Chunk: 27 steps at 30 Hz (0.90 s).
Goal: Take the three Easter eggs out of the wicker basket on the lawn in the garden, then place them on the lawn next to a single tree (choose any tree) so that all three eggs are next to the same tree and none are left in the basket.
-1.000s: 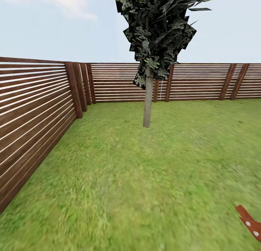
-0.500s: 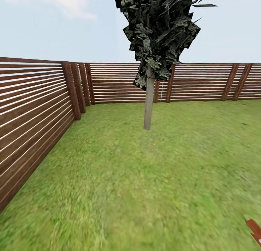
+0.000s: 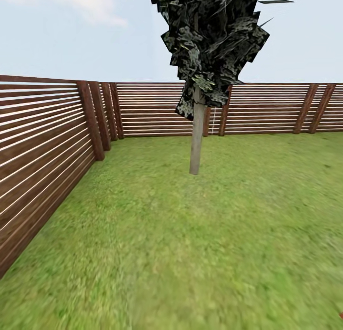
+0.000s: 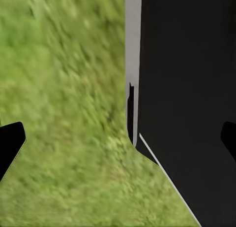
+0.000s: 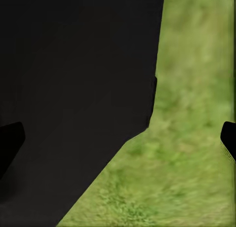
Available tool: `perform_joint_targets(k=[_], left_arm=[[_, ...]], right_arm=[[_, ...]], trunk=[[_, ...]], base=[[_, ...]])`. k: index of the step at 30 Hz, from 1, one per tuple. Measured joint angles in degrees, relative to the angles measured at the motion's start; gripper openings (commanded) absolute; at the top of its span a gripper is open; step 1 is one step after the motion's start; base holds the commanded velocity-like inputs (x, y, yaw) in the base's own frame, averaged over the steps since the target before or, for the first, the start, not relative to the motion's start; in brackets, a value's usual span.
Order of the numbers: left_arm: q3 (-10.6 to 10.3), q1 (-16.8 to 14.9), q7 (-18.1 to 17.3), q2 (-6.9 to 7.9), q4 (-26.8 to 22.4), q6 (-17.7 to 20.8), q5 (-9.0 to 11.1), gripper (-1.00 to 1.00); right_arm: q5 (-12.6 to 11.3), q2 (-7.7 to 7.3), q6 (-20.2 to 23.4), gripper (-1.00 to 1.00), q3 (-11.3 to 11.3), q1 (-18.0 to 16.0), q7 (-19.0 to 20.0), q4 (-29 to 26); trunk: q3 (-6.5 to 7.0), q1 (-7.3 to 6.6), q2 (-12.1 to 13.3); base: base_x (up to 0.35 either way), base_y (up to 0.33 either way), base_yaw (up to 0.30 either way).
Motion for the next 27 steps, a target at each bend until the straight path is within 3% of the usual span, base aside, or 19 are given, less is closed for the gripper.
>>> perform_joint_targets(k=[27], left_arm=[[0.0,0.0,0.0,0.45,-1.5,0.1,-0.1,1.0]], right_arm=[[0.0,-0.29,0.0,1.0,-0.1,0.0,-0.3,0.0]], trunk=[[0.0,0.01,0.0]], base=[[0.323,0.066,0.0]])
